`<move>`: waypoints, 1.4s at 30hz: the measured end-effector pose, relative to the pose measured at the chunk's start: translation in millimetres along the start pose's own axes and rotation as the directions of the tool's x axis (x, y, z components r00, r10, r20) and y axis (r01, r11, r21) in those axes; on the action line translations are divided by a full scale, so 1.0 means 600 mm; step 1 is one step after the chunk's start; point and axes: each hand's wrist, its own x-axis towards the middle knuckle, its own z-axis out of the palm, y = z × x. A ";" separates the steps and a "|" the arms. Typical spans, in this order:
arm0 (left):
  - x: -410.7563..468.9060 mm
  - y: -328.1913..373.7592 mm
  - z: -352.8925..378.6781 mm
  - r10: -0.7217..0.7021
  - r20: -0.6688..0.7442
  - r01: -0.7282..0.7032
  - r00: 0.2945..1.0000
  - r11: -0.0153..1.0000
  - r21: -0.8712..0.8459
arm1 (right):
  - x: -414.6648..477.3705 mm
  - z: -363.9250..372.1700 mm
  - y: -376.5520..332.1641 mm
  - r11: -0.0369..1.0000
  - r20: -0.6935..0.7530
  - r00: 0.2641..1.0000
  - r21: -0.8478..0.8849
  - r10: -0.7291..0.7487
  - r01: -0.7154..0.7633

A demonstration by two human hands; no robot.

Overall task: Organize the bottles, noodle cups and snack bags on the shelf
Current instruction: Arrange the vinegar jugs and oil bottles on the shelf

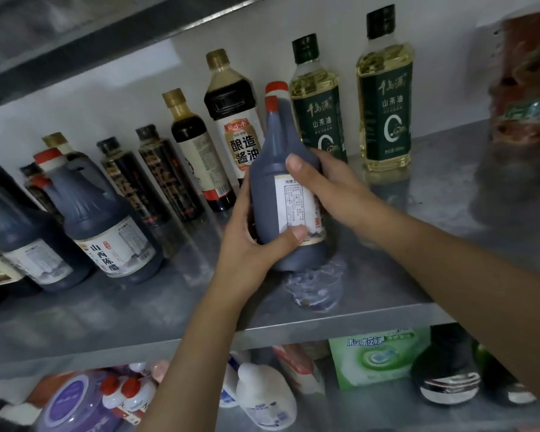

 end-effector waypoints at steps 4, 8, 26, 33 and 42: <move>0.002 -0.006 -0.003 -0.005 -0.016 0.005 1.000 1.000 -0.012 | 0.005 0.003 0.000 0.999 -0.001 1.000 0.032 -0.019 0.019; 0.002 -0.008 -0.002 -0.011 -0.050 0.011 0.999 1.000 -0.008 | 0.005 0.000 0.002 0.997 0.008 0.999 0.058 -0.045 0.044; 0.002 -0.006 -0.002 -0.031 -0.042 0.031 0.999 0.999 -0.012 | 0.007 0.000 0.006 0.998 0.008 0.998 -0.008 -0.061 0.061; 0.004 -0.006 -0.003 -0.044 -0.012 0.043 0.999 0.998 -0.040 | 0.003 0.002 -0.001 0.999 -0.021 0.999 -0.026 -0.030 0.029; -0.004 0.011 -0.009 -0.084 0.007 0.084 0.996 0.996 0.015 | -0.034 0.048 -0.025 0.956 -0.220 0.974 -0.294 -0.047 -0.020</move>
